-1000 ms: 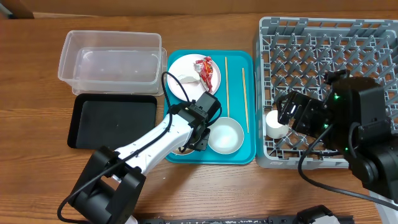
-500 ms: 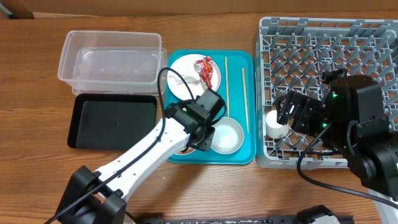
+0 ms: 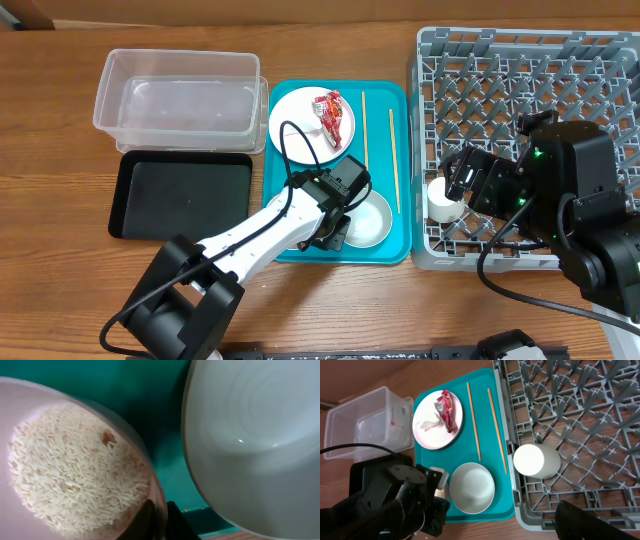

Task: Sort waste into correct bins and load items into the dishwasher
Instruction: 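Grasp the pink bowl of rice with the left gripper, then tip the rice from the pink bowl onto the black tray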

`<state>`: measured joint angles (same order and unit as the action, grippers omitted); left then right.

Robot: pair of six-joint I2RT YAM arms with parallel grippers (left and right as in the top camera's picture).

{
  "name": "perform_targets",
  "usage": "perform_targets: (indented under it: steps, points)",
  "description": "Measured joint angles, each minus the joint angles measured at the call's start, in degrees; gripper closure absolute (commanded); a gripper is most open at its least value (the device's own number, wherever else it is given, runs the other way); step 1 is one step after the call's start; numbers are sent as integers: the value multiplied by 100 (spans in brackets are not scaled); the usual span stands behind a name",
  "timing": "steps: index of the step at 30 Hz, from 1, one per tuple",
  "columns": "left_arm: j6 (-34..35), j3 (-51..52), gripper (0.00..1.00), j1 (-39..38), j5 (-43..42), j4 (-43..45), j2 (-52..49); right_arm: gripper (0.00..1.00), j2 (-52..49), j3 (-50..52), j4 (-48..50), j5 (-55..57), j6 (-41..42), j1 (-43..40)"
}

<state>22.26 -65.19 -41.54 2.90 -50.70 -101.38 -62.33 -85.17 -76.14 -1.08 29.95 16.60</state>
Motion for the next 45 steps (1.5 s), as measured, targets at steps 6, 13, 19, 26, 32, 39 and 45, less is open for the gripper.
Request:
perform_targets:
  steps: [6,13,19,26,32,39,45]
  points:
    - [-15,-11,96,-2,85,-201,0,2,0,0,-13,2,0,0]
    - [31,-407,96,72,26,-1106,251,2,0,0,-39,0,2,0]
    - [57,-820,96,664,-592,-1078,1550,2,0,0,-39,4,0,0]
    - [-199,-850,96,2544,-2155,-1233,2122,2,0,0,-44,9,0,0]
    - [-1038,-387,96,4476,-4046,-1137,1762,2,0,0,-48,9,0,0]
    - [-2391,153,96,5888,-6314,-1084,750,1,0,0,-59,11,0,0]
    - [-3261,197,96,6487,-7768,-1235,210,1,0,0,-66,24,0,0]
